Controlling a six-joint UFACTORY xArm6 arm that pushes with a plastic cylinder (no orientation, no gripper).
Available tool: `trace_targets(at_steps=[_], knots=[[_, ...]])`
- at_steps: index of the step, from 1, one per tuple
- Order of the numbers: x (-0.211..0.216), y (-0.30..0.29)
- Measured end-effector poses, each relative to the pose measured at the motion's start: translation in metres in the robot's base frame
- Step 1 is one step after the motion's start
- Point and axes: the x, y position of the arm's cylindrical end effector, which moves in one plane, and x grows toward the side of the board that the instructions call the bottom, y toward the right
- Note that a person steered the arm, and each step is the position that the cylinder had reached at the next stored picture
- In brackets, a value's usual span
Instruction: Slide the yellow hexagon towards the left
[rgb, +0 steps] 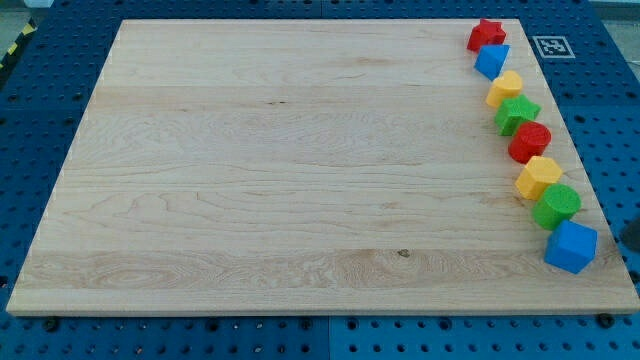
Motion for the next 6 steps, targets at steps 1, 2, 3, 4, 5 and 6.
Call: trace_targets(at_steps=[1, 2, 3, 4, 5, 6], knots=[[-0.043, 0.0], [-0.043, -0.001], [-0.056, -0.029], [-0.059, -0.059], [-0.059, -0.078], [-0.058, -0.094]])
